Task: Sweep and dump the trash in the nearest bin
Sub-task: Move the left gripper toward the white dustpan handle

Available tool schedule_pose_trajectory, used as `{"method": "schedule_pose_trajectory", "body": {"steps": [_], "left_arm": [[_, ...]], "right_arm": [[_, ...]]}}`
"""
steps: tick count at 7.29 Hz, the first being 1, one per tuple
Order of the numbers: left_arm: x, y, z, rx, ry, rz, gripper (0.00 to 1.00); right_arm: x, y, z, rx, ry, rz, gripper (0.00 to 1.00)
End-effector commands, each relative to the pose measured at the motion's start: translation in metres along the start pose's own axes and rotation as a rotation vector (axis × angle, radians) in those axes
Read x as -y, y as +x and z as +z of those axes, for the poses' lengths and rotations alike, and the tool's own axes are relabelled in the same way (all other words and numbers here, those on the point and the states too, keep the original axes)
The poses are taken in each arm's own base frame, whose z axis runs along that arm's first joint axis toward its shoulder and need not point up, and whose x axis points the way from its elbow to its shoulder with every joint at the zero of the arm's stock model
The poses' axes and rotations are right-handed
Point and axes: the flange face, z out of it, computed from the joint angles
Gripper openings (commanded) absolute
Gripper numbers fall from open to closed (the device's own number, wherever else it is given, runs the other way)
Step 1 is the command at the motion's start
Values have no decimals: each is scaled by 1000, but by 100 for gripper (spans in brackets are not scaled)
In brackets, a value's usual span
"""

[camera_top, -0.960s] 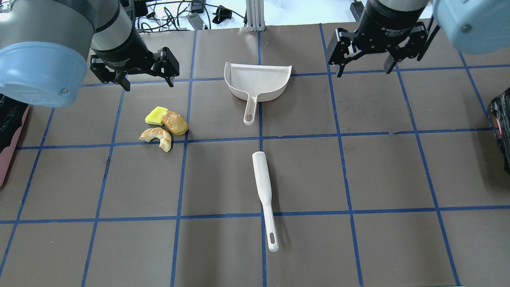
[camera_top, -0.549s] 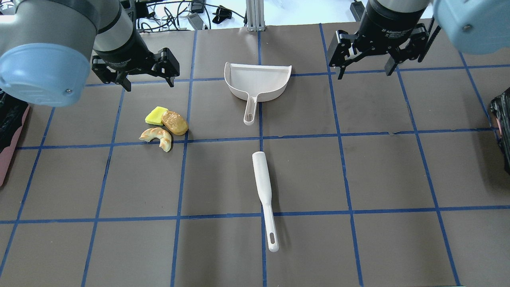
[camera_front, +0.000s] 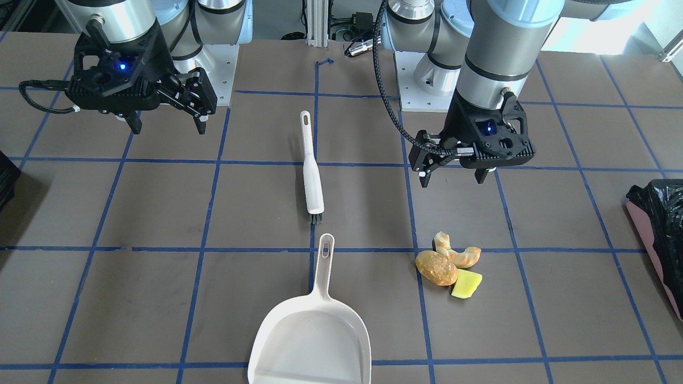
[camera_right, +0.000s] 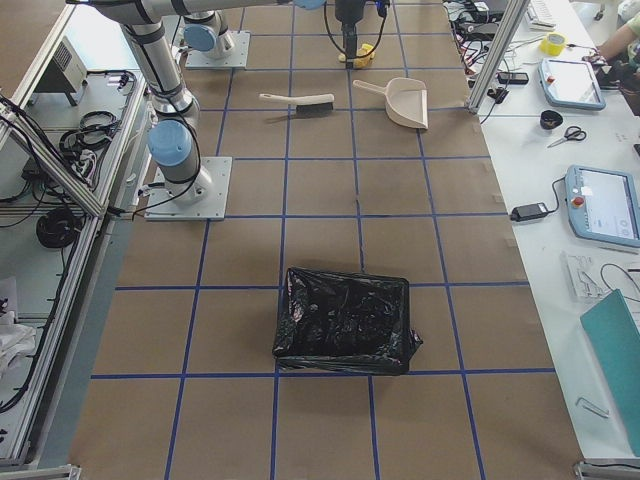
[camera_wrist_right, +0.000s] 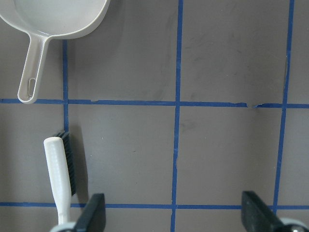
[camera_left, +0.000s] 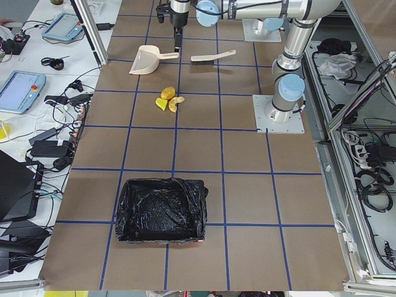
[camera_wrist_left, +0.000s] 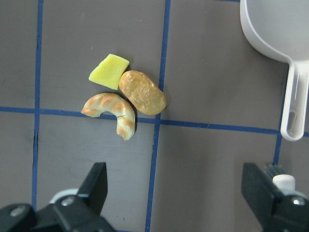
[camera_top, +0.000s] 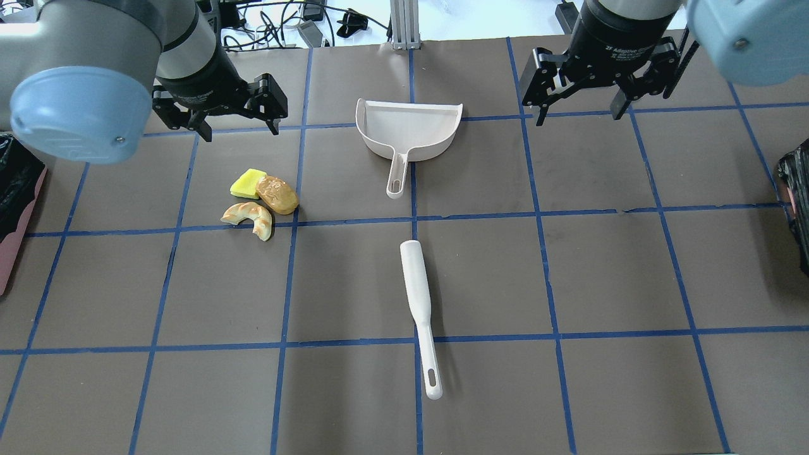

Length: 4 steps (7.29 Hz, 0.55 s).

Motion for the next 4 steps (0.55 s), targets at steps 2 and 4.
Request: {"method": "schedule_pose_trajectory", "body": {"steps": [2, 4], "left_arm": [[22, 23, 25, -10, 3, 9, 100], [41, 52, 47, -12, -9, -2, 100]], "right_arm": [[0, 0, 0, 1, -1, 0, 100], [1, 0, 3, 1, -10, -12, 100]]}}
